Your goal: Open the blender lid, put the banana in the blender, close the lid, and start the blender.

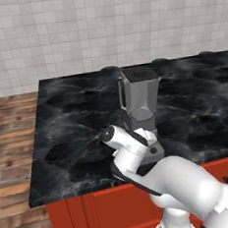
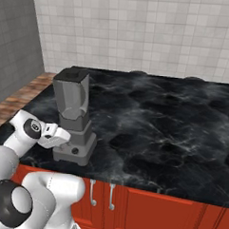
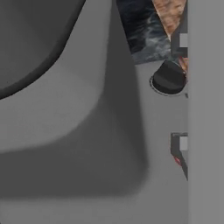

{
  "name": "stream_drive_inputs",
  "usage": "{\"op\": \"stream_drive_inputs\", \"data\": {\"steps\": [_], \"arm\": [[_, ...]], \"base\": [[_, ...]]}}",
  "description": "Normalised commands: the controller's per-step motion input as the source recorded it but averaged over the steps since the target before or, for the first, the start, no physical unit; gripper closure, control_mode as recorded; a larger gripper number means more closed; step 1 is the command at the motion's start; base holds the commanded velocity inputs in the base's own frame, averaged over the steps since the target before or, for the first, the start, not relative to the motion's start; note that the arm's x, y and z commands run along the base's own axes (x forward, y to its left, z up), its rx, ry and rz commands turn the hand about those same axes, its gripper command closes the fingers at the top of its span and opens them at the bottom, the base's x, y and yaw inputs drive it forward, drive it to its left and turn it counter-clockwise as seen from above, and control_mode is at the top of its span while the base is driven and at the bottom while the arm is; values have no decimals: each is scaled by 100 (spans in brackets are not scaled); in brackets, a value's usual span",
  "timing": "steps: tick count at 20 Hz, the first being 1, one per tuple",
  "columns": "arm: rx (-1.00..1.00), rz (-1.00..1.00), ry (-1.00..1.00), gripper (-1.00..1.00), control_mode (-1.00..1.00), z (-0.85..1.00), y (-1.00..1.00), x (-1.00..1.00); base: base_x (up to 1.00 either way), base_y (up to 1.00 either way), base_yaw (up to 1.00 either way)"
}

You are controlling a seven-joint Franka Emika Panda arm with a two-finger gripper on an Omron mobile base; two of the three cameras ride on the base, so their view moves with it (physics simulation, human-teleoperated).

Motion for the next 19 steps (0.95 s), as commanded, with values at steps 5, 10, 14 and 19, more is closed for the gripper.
{"op": "stream_drive_inputs", "data": {"steps": [5, 10, 14, 19], "arm": [[0, 0, -5, -100, -100, 19, -21, -30], [0, 0, -5, -100, -100, 39, -11, -40], [0, 0, -5, -100, -100, 46, -13, -43], [0, 0, -4, -100, -100, 43, -18, -47]], "base": [[0, 0, 0], [0, 0, 0], [0, 0, 0], [0, 0, 0]]}}
